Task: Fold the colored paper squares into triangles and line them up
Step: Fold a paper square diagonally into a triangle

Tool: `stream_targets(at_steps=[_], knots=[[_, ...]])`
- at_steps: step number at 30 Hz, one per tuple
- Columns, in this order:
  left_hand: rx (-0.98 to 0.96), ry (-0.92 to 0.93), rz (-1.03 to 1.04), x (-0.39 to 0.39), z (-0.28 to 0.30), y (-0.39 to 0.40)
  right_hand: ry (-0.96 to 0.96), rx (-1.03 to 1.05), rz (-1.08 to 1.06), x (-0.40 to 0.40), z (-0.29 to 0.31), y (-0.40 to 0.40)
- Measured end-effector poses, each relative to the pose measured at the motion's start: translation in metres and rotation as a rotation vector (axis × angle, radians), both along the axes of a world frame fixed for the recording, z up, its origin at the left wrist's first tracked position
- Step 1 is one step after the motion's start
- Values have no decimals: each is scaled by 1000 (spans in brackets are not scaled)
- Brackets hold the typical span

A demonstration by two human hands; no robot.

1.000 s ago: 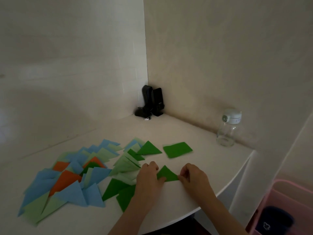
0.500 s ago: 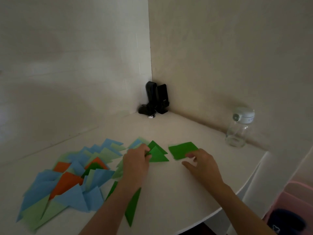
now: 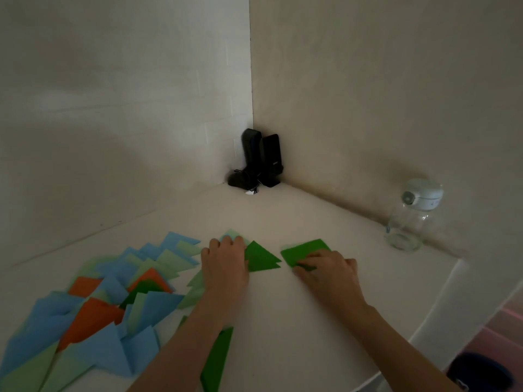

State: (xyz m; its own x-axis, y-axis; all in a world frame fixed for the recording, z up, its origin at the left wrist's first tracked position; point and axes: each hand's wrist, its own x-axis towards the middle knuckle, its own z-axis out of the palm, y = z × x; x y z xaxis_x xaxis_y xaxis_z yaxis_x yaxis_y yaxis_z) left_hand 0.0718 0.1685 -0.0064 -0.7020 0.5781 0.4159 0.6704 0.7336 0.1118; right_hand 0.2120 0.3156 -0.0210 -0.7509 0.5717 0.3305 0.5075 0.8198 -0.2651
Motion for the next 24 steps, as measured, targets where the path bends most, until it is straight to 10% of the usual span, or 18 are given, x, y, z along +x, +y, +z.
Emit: stream_targets(at_steps=[24], knots=[[379,-308,-555,92,-29,-31,271,158,69,67,-3,-58]])
